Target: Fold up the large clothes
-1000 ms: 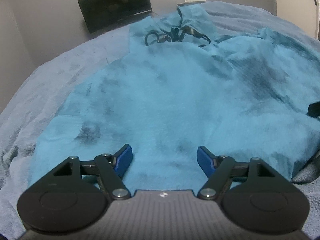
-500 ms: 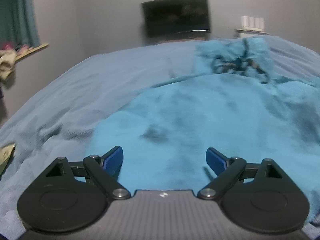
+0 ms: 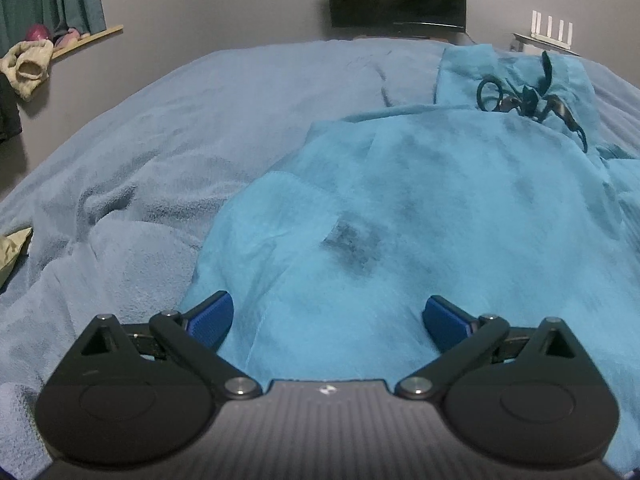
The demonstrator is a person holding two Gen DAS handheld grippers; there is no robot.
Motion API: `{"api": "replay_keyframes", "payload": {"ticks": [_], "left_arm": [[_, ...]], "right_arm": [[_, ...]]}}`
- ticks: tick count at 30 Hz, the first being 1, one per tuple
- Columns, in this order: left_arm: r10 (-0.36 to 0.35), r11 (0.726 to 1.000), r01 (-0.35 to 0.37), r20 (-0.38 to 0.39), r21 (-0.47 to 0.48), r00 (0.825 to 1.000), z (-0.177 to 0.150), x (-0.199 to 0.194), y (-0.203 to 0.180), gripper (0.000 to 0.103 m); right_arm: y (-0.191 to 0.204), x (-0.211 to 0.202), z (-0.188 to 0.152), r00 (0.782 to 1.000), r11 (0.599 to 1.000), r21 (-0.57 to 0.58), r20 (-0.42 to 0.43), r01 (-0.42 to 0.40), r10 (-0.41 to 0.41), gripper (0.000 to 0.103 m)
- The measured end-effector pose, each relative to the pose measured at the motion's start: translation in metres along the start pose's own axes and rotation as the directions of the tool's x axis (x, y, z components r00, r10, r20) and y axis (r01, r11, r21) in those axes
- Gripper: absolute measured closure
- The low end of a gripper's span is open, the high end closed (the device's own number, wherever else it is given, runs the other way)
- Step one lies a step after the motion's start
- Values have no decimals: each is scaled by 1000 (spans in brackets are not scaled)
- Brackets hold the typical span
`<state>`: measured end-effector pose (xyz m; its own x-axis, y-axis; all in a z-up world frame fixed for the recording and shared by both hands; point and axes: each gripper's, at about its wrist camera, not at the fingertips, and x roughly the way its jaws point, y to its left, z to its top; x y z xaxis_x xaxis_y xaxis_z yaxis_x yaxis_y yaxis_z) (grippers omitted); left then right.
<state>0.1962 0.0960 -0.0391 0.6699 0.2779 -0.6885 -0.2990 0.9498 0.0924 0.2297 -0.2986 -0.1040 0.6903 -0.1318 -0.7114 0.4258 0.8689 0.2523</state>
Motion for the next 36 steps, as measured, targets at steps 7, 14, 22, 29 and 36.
{"api": "replay_keyframes", "payload": {"ticks": [7, 14, 22, 29, 36], "left_arm": [[4, 999, -10, 158, 37, 987, 10, -20, -10, 0], [-74, 989, 53, 152, 139, 986, 14, -9, -29, 0], [-41, 999, 41, 5, 30, 999, 29, 42, -5, 0], [-137, 991, 136, 92, 16, 986, 44, 31, -7, 0], [-36, 994, 26, 92, 108, 995, 71, 55, -39, 0]], "right_arm": [[37, -31, 0, 965, 978, -181, 222, -103, 143, 4], [95, -7, -12, 939, 878, -433, 166, -205, 301, 2], [118, 62, -22, 982, 852, -490, -61, -186, 179, 0], [114, 46, -1, 931, 884, -345, 66, -316, 359, 1], [123, 88, -9, 960, 914, -315, 28, -256, 278, 0]]}}
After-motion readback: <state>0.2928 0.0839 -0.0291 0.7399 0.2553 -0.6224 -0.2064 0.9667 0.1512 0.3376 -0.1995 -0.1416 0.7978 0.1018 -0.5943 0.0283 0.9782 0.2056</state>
